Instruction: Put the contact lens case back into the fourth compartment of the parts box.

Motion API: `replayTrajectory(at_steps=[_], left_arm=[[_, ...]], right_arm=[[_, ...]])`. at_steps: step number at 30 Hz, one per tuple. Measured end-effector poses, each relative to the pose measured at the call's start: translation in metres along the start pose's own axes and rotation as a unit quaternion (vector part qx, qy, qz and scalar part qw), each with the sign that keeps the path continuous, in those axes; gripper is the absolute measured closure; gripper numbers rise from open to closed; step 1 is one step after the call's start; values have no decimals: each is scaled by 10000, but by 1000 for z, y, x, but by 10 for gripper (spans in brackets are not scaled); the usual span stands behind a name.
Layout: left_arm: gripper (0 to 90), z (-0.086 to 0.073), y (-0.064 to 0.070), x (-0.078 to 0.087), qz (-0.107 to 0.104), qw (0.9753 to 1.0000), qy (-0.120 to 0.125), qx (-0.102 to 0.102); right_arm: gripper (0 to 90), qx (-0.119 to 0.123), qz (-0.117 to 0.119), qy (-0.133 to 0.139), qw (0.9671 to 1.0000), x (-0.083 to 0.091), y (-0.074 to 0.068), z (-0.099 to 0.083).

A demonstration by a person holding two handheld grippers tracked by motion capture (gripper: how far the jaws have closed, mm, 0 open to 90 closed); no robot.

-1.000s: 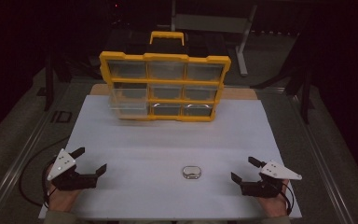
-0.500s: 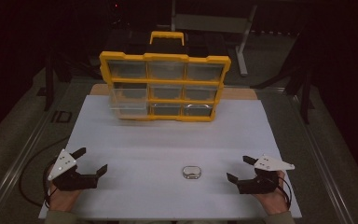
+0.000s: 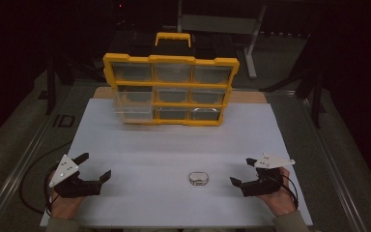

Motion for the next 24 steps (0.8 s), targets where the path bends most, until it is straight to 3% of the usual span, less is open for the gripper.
replayTrajectory(at_steps=[24], left_arm=[[0, 0, 0, 0, 6, 10000, -4, -1]], right_arm=[[68, 303, 166, -537, 9980, -22, -5, 26]])
Point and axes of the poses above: each handheld gripper's, and its own axes: x roughly backward along the jaws, z roughly out of its top, y roughly to its right, the point moved 2 cm from there along -x, roughly forward along the jaws, and after that the axes turned 5 degrees about z, right-handed, at the moved point
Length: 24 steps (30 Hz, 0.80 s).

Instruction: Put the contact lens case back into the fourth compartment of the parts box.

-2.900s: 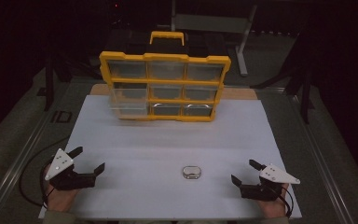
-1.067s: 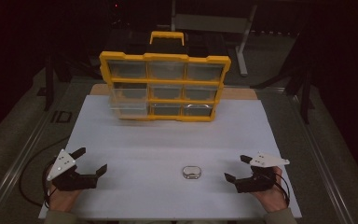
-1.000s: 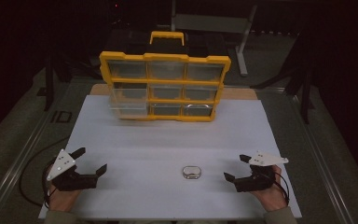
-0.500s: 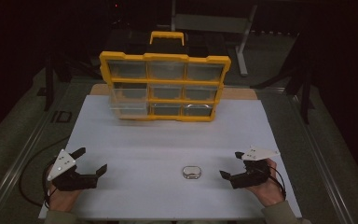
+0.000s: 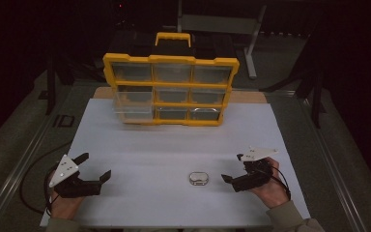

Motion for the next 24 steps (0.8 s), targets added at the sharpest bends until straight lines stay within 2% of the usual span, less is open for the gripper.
replayTrajectory(at_steps=[5, 24], left_arm=[[0, 0, 0, 0, -1, 10000, 0, 9], [0, -1, 0, 0, -11, 10000, -30, 16]], right_arm=[[68, 156, 111, -115, 9998, -7, -1, 9], [67, 610, 264, -422, 9969, -19, -6, 38]])
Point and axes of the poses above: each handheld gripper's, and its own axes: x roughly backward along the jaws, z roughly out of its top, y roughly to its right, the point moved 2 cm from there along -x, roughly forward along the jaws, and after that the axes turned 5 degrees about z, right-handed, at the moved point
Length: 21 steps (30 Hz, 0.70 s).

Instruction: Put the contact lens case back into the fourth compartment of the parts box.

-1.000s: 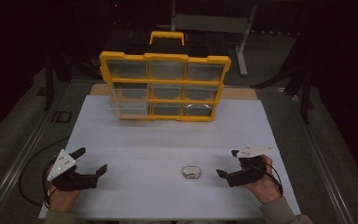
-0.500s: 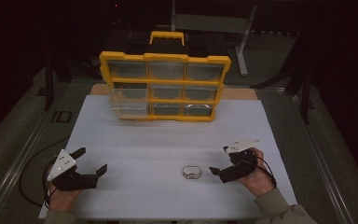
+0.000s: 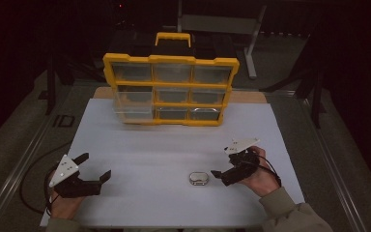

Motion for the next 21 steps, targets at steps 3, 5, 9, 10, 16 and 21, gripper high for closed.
replayTrajectory(at_steps=[3, 5, 9, 10, 16, 21], left_arm=[[0, 0, 0, 0, -1, 10000, 0, -3], [0, 0, 0, 0, -4, 10000, 4, 0], [0, 0, 0, 0, -17, 10000, -9, 2], [0, 0, 0, 0, -17, 10000, -9, 2], [0, 0, 0, 0, -14, 10000, -5, -12], [0, 0, 0, 0, -8, 10000, 1, -14]], right_arm=[[68, 38, -3, -25, 10000, -1, 0, 2], [68, 91, 9, -67, 9999, -2, 0, 4], [68, 144, 31, -90, 9999, -3, -1, 7], [68, 176, 28, -99, 9998, -3, 0, 8], [68, 314, 83, -194, 9993, -6, -1, 13], [68, 438, 196, -333, 9983, -12, -1, 16]])
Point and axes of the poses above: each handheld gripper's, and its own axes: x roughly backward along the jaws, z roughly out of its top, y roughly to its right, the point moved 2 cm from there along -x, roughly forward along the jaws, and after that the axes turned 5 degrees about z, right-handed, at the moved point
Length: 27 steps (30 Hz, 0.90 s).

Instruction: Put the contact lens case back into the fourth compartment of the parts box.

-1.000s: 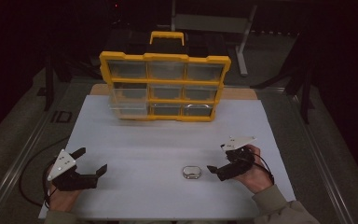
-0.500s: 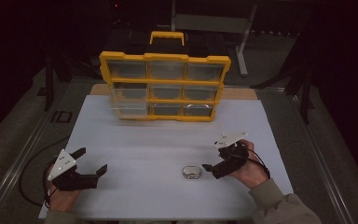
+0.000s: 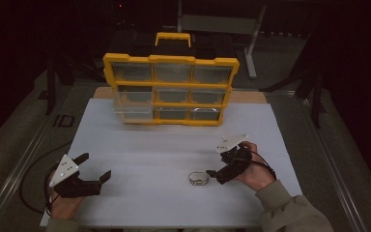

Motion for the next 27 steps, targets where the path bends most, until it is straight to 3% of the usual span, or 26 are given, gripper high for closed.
replayTrajectory(at_steps=[12, 27], left_arm=[[0, 0, 0, 0, -17, 10000, -17, -13], [0, 1, 0, 1, 0, 10000, 35, -6]], right_arm=[[69, 182, 195, -445, 9987, -18, 0, 6], [90, 338, 515, -868, 9943, -44, 5, 8]])
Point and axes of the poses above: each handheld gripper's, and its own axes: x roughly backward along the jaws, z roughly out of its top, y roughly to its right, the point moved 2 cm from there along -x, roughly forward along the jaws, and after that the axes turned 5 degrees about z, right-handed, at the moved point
